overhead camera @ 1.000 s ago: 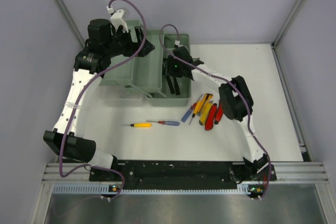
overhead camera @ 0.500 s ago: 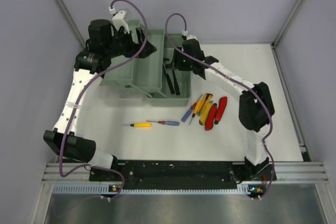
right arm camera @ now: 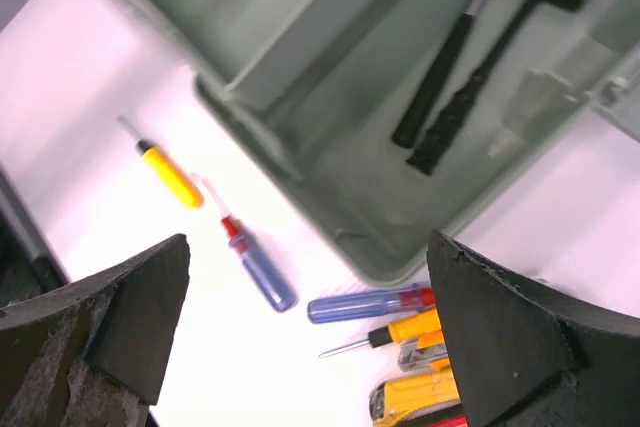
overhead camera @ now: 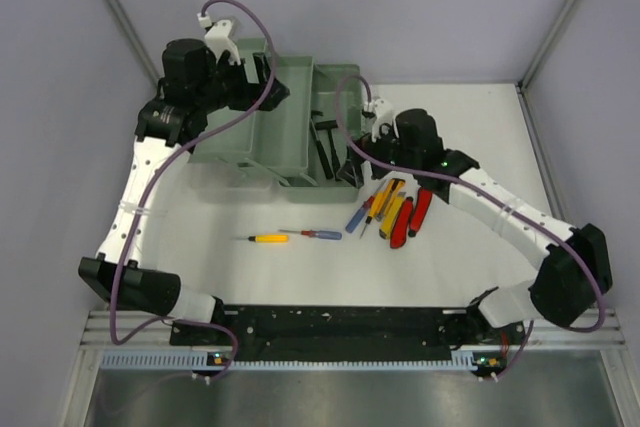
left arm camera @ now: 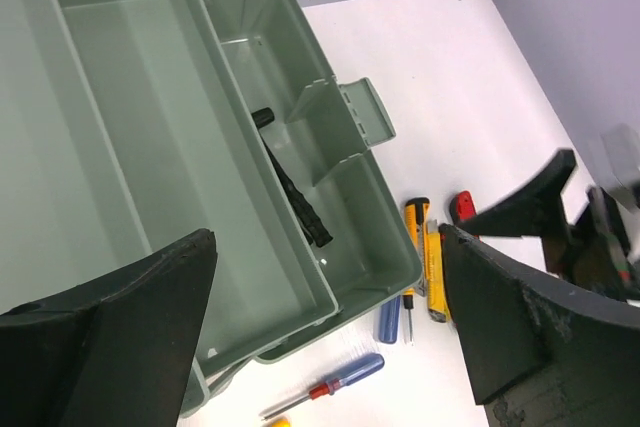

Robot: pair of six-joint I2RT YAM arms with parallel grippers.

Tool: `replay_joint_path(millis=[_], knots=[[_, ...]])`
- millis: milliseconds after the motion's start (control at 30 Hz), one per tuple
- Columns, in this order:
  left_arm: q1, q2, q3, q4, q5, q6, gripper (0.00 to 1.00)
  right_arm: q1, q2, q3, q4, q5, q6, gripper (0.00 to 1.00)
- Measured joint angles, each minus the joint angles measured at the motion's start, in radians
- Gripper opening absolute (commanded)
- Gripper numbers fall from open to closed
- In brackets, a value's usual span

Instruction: Pack the tool kit

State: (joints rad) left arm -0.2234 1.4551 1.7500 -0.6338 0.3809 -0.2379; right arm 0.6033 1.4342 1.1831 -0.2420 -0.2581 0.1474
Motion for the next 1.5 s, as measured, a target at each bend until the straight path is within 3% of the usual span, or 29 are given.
replay_joint_path(millis=[133, 200, 267, 433, 600, 833, 1200, 1267, 1433, 1500], knots=[[0.000, -0.021, 0.000, -0.007, -0.050, 0.002, 0.98, 0.054, -0.078, -0.069, 0.019, -0.080, -0.077, 0.96], [0.001, -0.034, 0.000, -0.006, -0.075, 0.001, 0.98, 0.119, -0.079, -0.077, 0.026, -0.086, -0.124, 0.89], [0.002, -0.050, 0.000, -0.006, -0.095, 0.000, 0.98, 0.192, -0.055, -0.077, 0.027, -0.085, -0.165, 0.74], [0.006, -0.095, 0.000, -0.020, -0.150, -0.003, 0.98, 0.328, 0.080, -0.076, 0.030, -0.043, -0.226, 0.63], [0.006, -0.174, -0.030, -0.050, -0.274, -0.003, 0.98, 0.406, 0.208, -0.097, 0.080, 0.063, -0.237, 0.61], [0.011, -0.331, -0.121, -0.093, -0.444, -0.001, 0.98, 0.414, 0.314, -0.129, 0.158, 0.183, -0.277, 0.64], [0.012, -0.423, -0.220, -0.094, -0.478, 0.003, 0.98, 0.415, 0.409, -0.128, 0.201, 0.235, -0.318, 0.55], [0.012, -0.423, -0.227, -0.095, -0.475, 0.003, 0.98, 0.415, 0.410, -0.128, 0.202, 0.233, -0.311, 0.45], [0.012, -0.423, -0.229, -0.096, -0.451, 0.003, 0.98, 0.415, 0.413, -0.128, 0.194, 0.188, -0.291, 0.05], [0.012, -0.423, -0.229, -0.096, -0.440, 0.003, 0.98, 0.415, 0.413, -0.128, 0.195, 0.179, -0.284, 0.00]])
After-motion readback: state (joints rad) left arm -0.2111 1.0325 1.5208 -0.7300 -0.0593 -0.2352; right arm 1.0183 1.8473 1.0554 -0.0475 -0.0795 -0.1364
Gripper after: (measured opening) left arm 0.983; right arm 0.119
